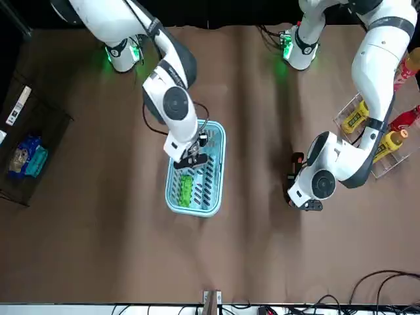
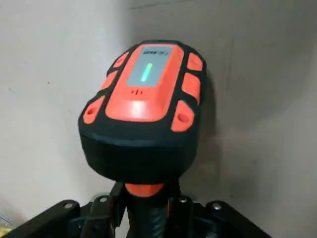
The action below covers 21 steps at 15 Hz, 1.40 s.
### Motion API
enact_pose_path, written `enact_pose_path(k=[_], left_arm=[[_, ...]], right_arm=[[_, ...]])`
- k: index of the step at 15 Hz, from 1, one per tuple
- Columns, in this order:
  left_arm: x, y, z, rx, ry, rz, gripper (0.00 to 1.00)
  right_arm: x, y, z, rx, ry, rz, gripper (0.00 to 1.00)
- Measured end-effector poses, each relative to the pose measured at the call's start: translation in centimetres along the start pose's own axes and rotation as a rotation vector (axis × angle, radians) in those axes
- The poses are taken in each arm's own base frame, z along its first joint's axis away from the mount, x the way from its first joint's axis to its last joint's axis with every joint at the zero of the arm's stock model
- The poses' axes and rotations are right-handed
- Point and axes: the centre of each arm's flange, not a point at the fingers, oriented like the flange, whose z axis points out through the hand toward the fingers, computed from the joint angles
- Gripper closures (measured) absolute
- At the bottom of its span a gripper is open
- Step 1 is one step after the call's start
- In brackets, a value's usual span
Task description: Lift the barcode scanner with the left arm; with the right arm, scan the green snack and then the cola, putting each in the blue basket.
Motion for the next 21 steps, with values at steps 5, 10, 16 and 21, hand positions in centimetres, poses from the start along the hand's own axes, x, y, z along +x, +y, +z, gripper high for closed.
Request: enact_pose_path(k=[5,10,16,21], left_arm=[[0.1,0.1,0.4,0.005,-0.005,-0.001,0.32],[0.2,0.1,-0.4,0.003,0.009,-0.003,0.05],[0.3,-1.7,-7.8,0.006,0.138,-0.010,0.00],[-0.6,-3.9,-13.1,0.053,0.230,0.026,0.00]], right_arm=[[-0.1,-1.9,3.7,-0.028,0.000,-0.003,0.68],[0.2,-2.6,5.2,-0.025,0.023,-0.007,0.68],[0.3,-2.7,5.2,-0.024,0.025,-0.005,0.64],[0.7,-2.2,5.5,-0.025,0.026,0.005,0.38]])
